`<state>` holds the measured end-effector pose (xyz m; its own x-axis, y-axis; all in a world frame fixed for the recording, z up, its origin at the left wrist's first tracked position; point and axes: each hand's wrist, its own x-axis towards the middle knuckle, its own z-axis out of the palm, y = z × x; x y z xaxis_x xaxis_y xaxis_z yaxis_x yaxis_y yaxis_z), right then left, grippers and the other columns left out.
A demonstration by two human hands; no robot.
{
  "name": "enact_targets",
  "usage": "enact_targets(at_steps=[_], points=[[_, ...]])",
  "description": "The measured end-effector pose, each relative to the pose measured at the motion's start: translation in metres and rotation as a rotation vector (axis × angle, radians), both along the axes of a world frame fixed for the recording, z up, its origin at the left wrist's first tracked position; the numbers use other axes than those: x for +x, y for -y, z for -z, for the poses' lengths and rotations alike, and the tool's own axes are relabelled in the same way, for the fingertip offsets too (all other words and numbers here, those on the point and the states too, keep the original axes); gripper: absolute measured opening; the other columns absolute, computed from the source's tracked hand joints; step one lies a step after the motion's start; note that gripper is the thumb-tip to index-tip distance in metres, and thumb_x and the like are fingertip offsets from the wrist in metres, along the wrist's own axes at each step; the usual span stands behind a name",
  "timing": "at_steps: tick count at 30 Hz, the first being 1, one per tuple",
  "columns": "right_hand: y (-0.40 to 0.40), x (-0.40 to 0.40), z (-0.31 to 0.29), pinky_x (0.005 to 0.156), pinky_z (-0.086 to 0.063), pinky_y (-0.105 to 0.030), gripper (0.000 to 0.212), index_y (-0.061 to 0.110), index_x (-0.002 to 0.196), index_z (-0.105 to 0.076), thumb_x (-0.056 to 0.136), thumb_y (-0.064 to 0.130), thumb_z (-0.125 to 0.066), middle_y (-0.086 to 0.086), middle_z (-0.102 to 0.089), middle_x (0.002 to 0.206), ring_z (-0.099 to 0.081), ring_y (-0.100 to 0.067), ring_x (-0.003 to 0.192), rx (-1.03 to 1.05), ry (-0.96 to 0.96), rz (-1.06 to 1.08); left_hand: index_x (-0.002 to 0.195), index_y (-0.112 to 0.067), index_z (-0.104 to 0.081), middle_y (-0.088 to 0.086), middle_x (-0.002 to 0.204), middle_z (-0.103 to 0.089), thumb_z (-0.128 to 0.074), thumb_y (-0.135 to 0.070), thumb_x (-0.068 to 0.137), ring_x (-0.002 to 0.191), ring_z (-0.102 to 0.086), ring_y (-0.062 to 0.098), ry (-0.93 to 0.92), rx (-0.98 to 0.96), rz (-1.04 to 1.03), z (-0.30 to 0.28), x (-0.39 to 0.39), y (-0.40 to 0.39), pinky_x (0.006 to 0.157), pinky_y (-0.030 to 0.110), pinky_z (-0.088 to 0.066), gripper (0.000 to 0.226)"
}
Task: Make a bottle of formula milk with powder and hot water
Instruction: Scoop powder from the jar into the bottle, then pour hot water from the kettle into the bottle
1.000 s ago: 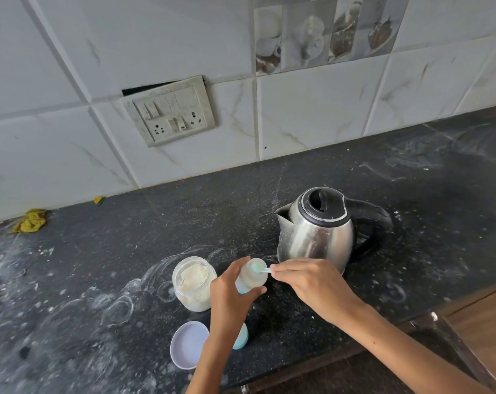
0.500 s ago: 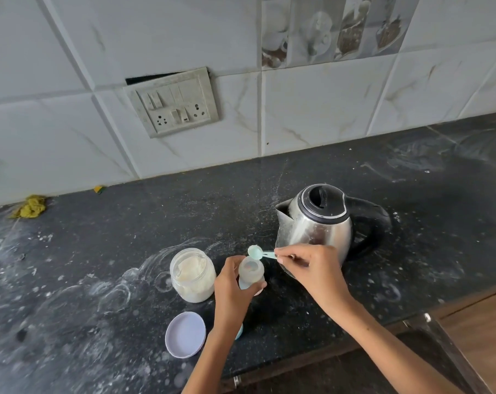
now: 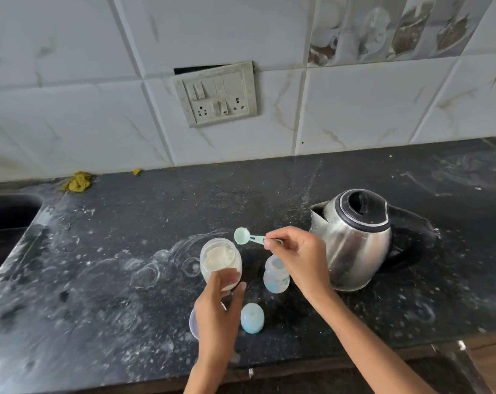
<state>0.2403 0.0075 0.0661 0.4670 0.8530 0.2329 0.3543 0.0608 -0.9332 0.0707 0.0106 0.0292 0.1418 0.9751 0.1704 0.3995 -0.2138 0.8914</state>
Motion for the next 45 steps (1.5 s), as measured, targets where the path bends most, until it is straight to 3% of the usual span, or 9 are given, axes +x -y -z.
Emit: enact_targets(at_steps=[3, 12, 17, 22, 26, 32, 39, 42, 45], points=[[-0.023, -0.014, -0.001, 0.059, -0.053, -0.018, 0.004, 0.009, 0.08, -0.076, 0.079, 0.005, -0.076, 0.004, -0.074, 0.072, -0.068, -0.009, 0.066, -0.012, 0.139, -0.038, 0.095, -0.023, -0.063, -0.02, 0.092, -0.068, -0.072, -0.007, 0.082, 0.088, -0.063, -0.006, -0.002, -0.018, -0.027, -0.001, -0.012, -0.002, 0.073, 0.003, -0.044, 0.023], [-0.058, -0.049, 0.016, 0.057, -0.056, -0.034, 0.003, 0.02, 0.081, -0.075, 0.082, 0.021, -0.073, 0.004, -0.074, 0.072, -0.067, -0.014, 0.066, -0.123, 0.591, -0.137, 0.096, -0.032, -0.058, -0.018, 0.096, -0.069, -0.065, -0.004, 0.086, 0.09, -0.066, 0.0, -0.022, 0.011, -0.01, 0.001, -0.034, -0.007, 0.079, 0.016, -0.052, 0.031], [-0.046, -0.046, 0.02, 0.056, -0.056, -0.034, 0.003, 0.019, 0.081, -0.076, 0.081, 0.017, -0.075, 0.007, -0.073, 0.071, -0.065, -0.009, 0.063, -0.084, 0.515, -0.108, 0.098, -0.021, -0.061, -0.017, 0.096, -0.069, -0.065, -0.002, 0.085, 0.09, -0.066, 0.001, -0.011, 0.019, 0.064, 0.007, -0.033, -0.007, 0.079, 0.016, -0.053, 0.024], [-0.009, -0.027, 0.008, 0.059, -0.055, -0.022, 0.003, 0.017, 0.082, -0.076, 0.081, 0.013, -0.076, 0.011, -0.073, 0.074, -0.068, -0.006, 0.068, -0.023, 0.358, -0.028, 0.1, -0.026, -0.059, -0.016, 0.097, -0.068, -0.068, -0.007, 0.085, 0.092, -0.063, -0.003, -0.013, 0.009, 0.187, 0.007, -0.016, 0.0, 0.078, 0.011, -0.051, 0.026], [0.038, -0.003, -0.001, 0.063, -0.05, -0.01, 0.006, 0.015, 0.087, -0.077, 0.083, 0.011, -0.075, 0.011, -0.075, 0.08, -0.069, -0.007, 0.076, 0.003, 0.267, 0.014, 0.118, -0.02, -0.055, -0.008, 0.115, -0.063, -0.071, -0.014, 0.083, 0.106, -0.055, -0.005, -0.072, 0.01, 0.252, 0.008, 0.012, 0.005, 0.086, 0.002, -0.039, 0.039], [0.102, 0.055, -0.008, 0.063, -0.056, -0.019, 0.008, 0.011, 0.087, -0.078, 0.081, 0.006, -0.077, 0.009, -0.076, 0.084, -0.07, -0.004, 0.078, 0.086, 0.277, 0.123, 0.145, -0.011, -0.029, 0.006, 0.147, -0.041, -0.082, -0.026, 0.071, 0.135, -0.04, 0.021, -0.178, -0.088, 0.22, 0.02, 0.061, 0.0, 0.111, 0.042, -0.037, 0.093], [0.127, 0.155, -0.019, 0.071, -0.056, -0.033, 0.011, 0.003, 0.091, -0.073, 0.081, 0.004, -0.077, -0.002, -0.073, 0.092, -0.069, -0.016, 0.088, 0.28, 0.451, 0.256, 0.142, -0.003, -0.032, 0.018, 0.136, -0.05, -0.09, -0.02, 0.059, 0.123, -0.049, 0.036, -0.258, -0.09, 0.004, 0.027, 0.1, -0.005, 0.102, 0.045, -0.039, 0.102], [0.115, 0.192, -0.015, 0.084, -0.054, -0.032, 0.031, 0.005, 0.107, -0.068, 0.082, 0.019, -0.079, -0.005, -0.066, 0.108, -0.064, -0.019, 0.102, 0.243, 0.503, 0.265, 0.133, -0.004, -0.039, 0.02, 0.122, -0.058, -0.091, -0.014, 0.056, 0.11, -0.056, 0.038, -0.21, -0.095, -0.102, 0.035, 0.105, 0.0, 0.093, 0.048, -0.044, 0.093], [0.101, 0.216, -0.01, 0.09, -0.053, -0.034, 0.052, 0.012, 0.121, -0.061, 0.079, 0.038, -0.077, 0.0, -0.064, 0.113, -0.063, -0.012, 0.104, 0.111, 0.427, 0.07, 0.119, -0.002, -0.048, 0.02, 0.11, -0.063, -0.091, -0.015, 0.056, 0.097, -0.06, 0.035, -0.213, -0.086, -0.173, 0.042, 0.105, 0.003, 0.082, 0.043, -0.047, 0.077]])
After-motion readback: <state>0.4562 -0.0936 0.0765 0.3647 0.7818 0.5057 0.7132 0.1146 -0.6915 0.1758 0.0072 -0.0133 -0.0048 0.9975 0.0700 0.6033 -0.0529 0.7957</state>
